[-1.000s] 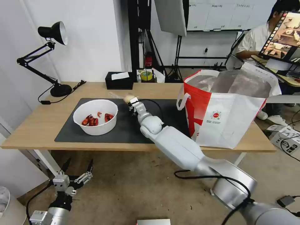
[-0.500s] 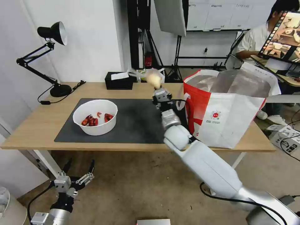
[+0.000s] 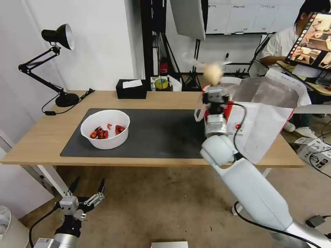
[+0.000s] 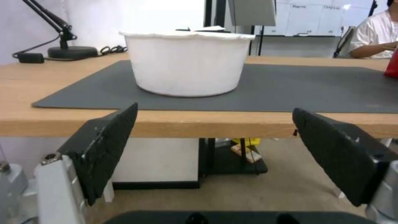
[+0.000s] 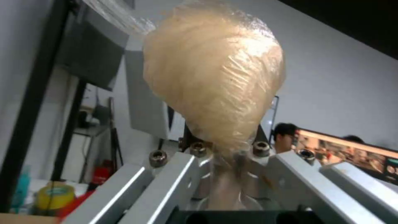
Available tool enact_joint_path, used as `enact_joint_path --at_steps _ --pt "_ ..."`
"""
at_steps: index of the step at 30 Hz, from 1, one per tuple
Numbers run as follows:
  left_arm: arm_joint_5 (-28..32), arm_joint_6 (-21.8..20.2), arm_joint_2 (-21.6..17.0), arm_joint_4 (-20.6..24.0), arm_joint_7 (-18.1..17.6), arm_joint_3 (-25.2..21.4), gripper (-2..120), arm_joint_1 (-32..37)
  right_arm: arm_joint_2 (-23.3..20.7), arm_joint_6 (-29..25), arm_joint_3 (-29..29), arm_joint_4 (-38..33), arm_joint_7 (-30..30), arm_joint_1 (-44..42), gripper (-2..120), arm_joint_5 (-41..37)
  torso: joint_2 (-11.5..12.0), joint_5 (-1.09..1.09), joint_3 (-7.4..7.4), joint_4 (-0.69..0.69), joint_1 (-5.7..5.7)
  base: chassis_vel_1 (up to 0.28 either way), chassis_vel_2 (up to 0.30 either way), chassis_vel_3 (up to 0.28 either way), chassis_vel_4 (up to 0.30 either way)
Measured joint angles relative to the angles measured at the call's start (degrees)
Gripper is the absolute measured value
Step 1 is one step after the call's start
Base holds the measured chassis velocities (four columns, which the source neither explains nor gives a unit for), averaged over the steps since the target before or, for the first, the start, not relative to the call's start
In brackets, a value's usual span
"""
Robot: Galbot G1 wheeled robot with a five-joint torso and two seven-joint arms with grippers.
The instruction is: Pick up the trash from the table and place it into the takeout bag.
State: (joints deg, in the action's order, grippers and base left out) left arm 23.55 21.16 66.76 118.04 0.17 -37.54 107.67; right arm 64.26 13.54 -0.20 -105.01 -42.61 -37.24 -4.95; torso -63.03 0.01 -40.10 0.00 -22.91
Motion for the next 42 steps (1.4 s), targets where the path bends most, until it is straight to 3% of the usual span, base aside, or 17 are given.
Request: enact_joint_path --at_steps 17,32,42 --pt "-0.8 0.0 0.2 0.7 0.0 0.6 100 0.1 -5.7 2.3 5.5 -6.7 -2.5 -4.2 3 -8.2 0.0 0.00 -0.01 0.00 0.00 0.000 0.000 0.000 0.000" --pt "-1.1 0.0 0.4 1.7 0.0 0.6 100 0.7 -6.9 3.1 7.0 -8.9 -2.9 -7.8 3 -13.6 0.0 -0.01 -0.01 0.00 0.00 0.000 0.000 0.000 0.000" --pt "-1.5 0.0 0.9 1.9 0.0 0.7 100 0.8 -7.0 3.2 7.1 -9.2 -2.9 -7.9 35 -14.2 0.0 -0.01 0.00 0.00 0.00 0.000 0.000 0.000 0.000"
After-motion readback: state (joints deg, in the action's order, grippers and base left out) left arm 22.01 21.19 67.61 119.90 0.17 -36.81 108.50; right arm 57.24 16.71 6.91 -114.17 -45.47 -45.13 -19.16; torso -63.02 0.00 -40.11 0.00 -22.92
